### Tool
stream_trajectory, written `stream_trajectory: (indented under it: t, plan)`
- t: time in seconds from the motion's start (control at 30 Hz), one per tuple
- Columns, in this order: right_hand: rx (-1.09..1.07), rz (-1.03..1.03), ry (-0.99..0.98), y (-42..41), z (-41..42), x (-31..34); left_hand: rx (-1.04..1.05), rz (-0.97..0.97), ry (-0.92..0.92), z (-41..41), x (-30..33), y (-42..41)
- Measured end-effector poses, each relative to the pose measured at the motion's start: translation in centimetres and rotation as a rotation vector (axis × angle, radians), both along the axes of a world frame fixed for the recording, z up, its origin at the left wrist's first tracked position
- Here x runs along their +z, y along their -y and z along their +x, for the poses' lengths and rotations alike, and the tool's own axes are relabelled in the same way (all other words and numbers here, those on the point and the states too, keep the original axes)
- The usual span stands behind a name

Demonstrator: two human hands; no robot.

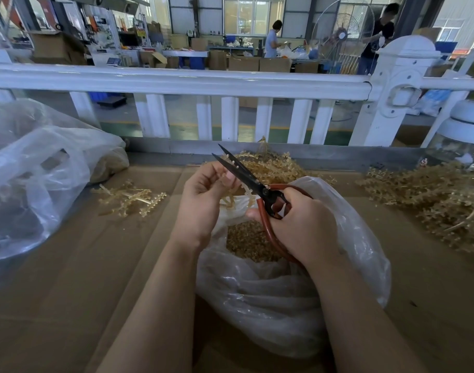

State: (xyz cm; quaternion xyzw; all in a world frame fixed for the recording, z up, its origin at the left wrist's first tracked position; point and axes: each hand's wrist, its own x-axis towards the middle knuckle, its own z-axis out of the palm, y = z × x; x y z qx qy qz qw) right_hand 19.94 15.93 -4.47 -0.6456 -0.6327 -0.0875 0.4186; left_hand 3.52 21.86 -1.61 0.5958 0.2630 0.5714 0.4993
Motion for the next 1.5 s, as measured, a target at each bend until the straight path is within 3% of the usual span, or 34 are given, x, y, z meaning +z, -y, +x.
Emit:
stream_trajectory:
  t: [0.97, 1.5]
  plan:
    - [-0.046, -0.022, 0.031, -0.32, 0.14, -0.41, -0.107, -0.001, -0.095, 0.15, 0.17, 0.47]
    - [0.012, -0.036, -0.025, -0.38, 0.12, -0.60, -0.076, -0.012, -0.026, 0.16, 0.19, 0.45]
